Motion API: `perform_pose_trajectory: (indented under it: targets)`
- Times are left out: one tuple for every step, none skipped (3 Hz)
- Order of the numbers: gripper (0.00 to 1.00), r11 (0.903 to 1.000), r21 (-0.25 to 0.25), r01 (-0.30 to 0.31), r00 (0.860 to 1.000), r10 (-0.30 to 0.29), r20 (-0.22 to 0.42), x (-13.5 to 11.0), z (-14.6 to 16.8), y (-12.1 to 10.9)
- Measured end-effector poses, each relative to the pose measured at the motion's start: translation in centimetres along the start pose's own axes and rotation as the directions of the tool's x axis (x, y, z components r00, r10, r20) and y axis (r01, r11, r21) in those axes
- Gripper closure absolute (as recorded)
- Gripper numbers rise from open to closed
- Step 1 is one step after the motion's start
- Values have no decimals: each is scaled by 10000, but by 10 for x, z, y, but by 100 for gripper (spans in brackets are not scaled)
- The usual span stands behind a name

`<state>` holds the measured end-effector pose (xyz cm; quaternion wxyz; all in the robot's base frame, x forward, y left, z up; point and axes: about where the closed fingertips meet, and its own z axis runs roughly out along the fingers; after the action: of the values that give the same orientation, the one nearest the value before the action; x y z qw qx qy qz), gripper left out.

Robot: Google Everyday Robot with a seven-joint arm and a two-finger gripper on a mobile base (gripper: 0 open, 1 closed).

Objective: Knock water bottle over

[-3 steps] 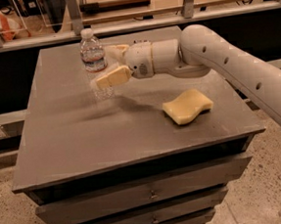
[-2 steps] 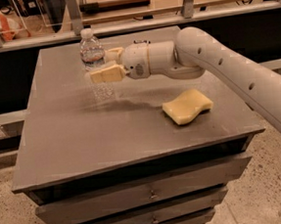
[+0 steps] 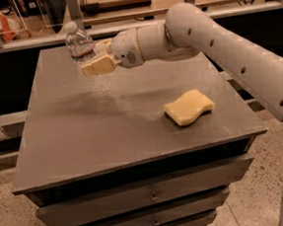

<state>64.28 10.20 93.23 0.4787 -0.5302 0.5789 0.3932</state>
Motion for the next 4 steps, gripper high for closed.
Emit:
perform_pose_trajectory:
  targets:
    - [100, 9965, -205, 816, 9700, -841, -2282, -8, -16, -5]
    - [100, 9878, -498, 1475, 8812, -1541, -4469, -2, -44, -10]
    - [100, 9782, -785, 1922, 7603, -1990, -6184, 11, -74, -9]
    - [100, 9591, -1342, 2491, 6372, -2667, -7231, 19, -90, -2]
